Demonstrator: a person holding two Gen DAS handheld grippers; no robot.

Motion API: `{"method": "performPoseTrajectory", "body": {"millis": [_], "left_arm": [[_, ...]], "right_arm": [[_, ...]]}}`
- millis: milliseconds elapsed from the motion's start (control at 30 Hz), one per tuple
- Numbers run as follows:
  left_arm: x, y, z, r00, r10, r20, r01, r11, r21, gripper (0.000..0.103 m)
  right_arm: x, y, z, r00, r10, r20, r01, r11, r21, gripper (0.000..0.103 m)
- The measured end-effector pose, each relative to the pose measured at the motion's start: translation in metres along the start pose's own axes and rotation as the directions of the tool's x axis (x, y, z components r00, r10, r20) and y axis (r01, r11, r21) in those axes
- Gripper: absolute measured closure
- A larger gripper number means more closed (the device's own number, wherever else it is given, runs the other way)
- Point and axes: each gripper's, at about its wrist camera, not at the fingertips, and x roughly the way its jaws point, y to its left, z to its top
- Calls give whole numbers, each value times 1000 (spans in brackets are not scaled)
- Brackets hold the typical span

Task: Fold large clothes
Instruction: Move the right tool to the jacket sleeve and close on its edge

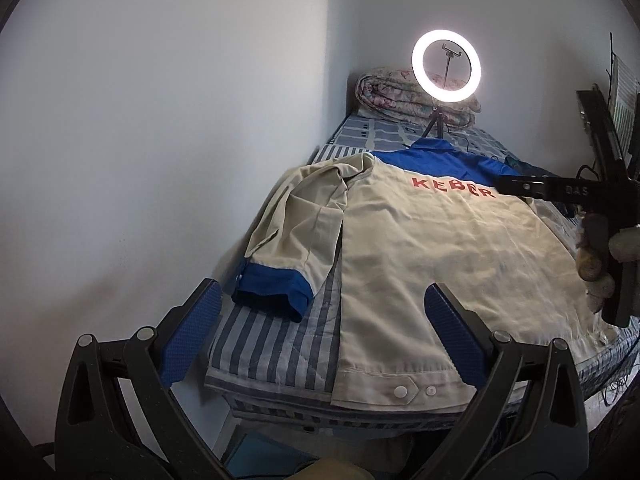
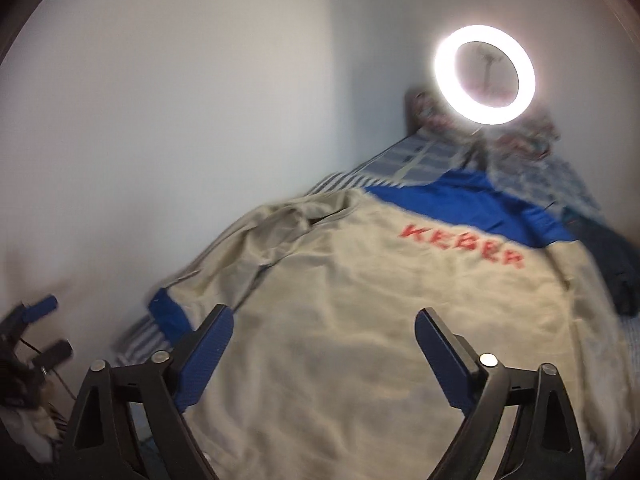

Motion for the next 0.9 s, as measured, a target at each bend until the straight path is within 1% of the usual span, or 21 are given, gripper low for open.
{"method": "performPoseTrajectory", "body": {"millis": [67, 167, 200, 300, 400, 500, 567, 600, 633, 767, 900], "left_arm": [[4, 3, -4, 1000, -16, -18, 16, 1000, -2, 8], [9, 11, -8, 999, -35, -31, 34, 999, -32, 9], [10, 13, -8, 999, -40, -33, 39, 998, -43, 11], [12, 19, -9, 998, -45, -37, 43, 997, -62, 17], [11, 22, -10, 998, -55, -36, 52, 997, -63, 17], [11, 24, -12, 998, -47, -32, 45, 997, -59, 17], [11, 25, -13, 999, -38, -32, 36, 998, -58, 17], [11, 26, -13, 999, -39, -33, 37, 998, -58, 17], [10, 26, -13, 998, -44, -34, 42, 997, -59, 17], [12, 31, -15, 998, -47, -50, 44, 997, -71, 17], [12, 39, -15, 996, -71, -61, 64, 992, -113, 17]], "right_arm": [[24, 12, 0, 996, 67, -51, -66, 998, 18, 21], [60, 32, -4, 982, 144, -124, -142, 989, 31, 23], [70, 38, -5, 975, 166, -145, -163, 986, 36, 24], [103, 50, -9, 948, 243, -206, -228, 969, 94, 26], [136, 54, -12, 920, 308, -240, -266, 944, 194, 30], [163, 57, -14, 905, 336, -259, -271, 928, 257, 32], [181, 63, -17, 899, 335, -284, -265, 929, 256, 42], [189, 67, -18, 895, 331, -298, -261, 932, 252, 43], [195, 71, -20, 889, 337, -309, -265, 930, 254, 44], [222, 79, -31, 852, 394, -345, -294, 905, 307, 45], [239, 75, -38, 835, 418, -357, -280, 883, 377, 45]]}}
